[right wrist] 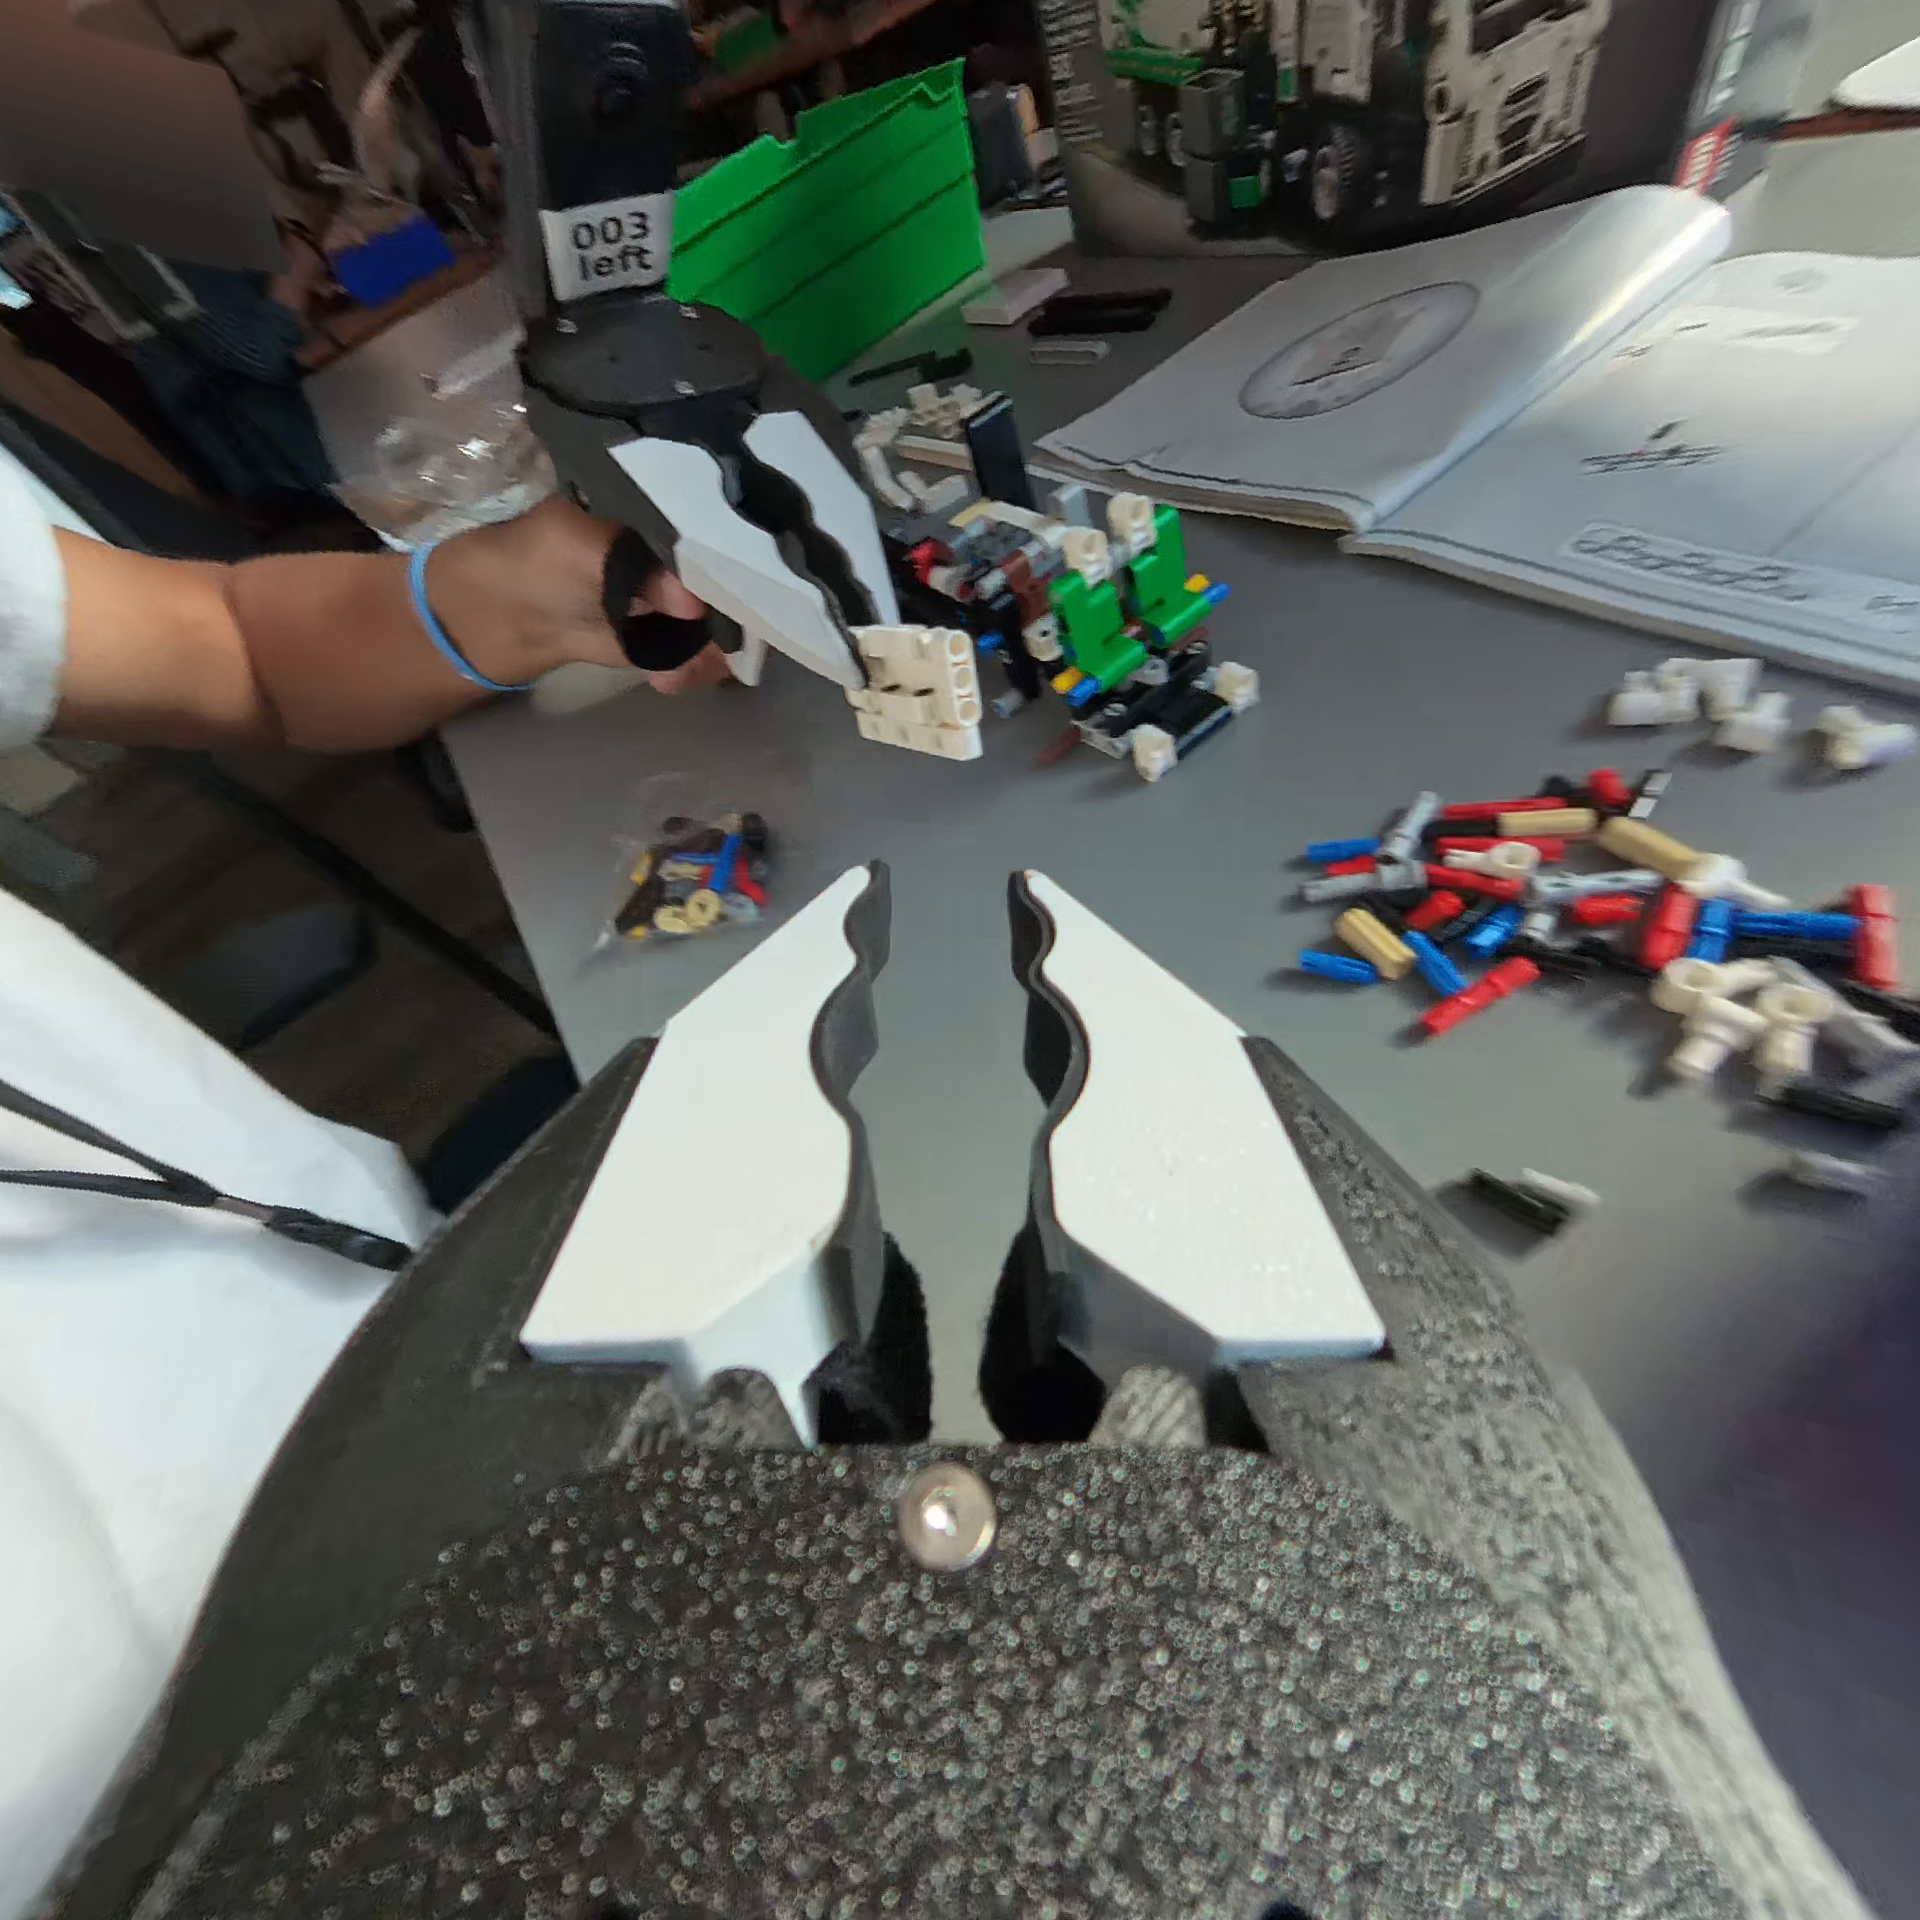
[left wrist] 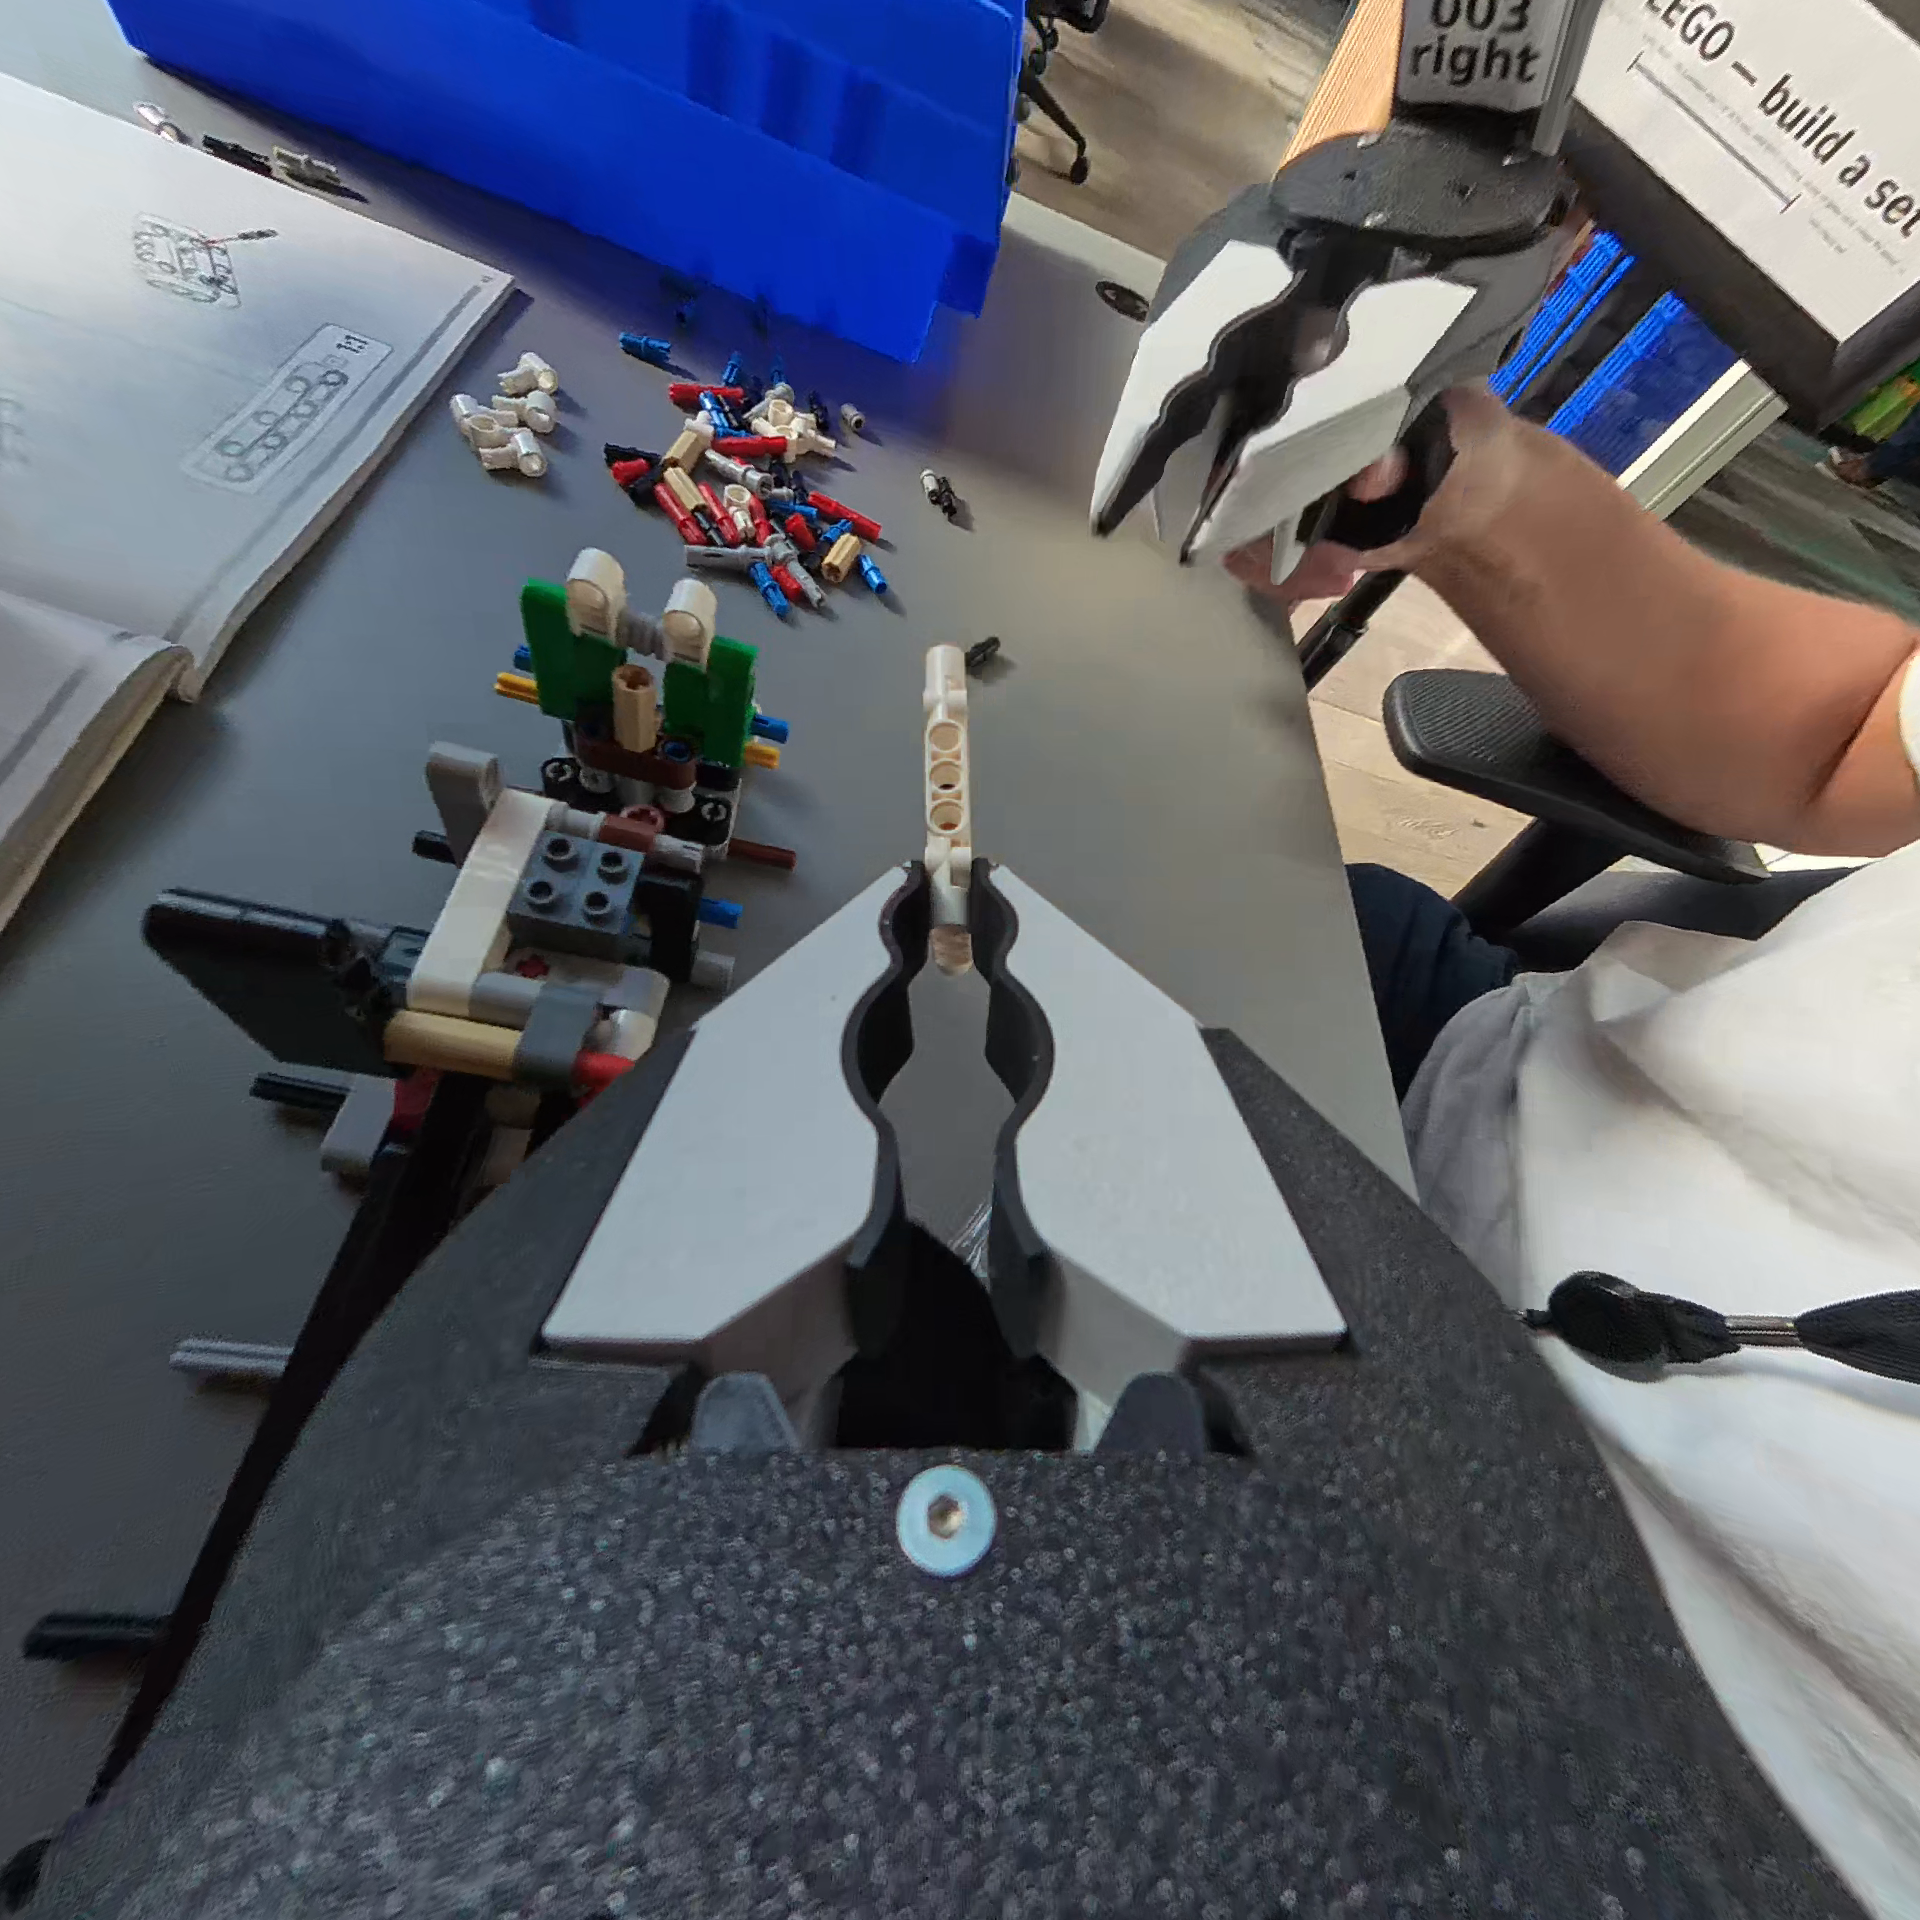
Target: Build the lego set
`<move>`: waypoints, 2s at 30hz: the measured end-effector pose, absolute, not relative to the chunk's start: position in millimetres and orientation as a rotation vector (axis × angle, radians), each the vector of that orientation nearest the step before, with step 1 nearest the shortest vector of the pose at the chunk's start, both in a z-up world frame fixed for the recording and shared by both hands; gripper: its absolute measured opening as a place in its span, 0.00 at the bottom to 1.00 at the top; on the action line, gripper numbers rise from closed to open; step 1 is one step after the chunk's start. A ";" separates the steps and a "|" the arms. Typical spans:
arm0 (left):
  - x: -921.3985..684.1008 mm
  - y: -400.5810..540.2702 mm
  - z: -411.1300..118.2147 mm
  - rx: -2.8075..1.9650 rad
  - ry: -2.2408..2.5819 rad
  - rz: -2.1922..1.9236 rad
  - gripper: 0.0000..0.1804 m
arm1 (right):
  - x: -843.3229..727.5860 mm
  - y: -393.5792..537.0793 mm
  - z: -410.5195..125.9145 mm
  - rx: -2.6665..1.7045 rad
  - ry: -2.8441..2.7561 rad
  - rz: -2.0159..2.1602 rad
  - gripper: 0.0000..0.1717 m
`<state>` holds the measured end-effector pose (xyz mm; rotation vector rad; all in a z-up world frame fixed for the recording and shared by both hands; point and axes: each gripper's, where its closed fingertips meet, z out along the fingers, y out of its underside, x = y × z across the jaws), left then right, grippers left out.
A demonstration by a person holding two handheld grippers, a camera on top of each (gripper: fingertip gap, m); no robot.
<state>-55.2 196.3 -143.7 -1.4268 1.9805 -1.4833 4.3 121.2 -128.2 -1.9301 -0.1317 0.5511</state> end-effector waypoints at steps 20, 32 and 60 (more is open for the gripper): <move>-53.4 196.7 -156.4 -1.348 2.027 -1.279 0.03 | 36.1 125.6 -188.5 -2.267 -0.367 0.111 0.08; -51.2 201.0 -153.8 -1.368 1.988 -1.288 0.03 | 32.8 133.2 -188.3 -2.244 -0.405 -0.106 0.02; -50.2 199.7 -105.3 -1.282 1.665 -1.566 0.03 | -59.6 197.6 -113.1 -1.739 0.408 0.836 0.02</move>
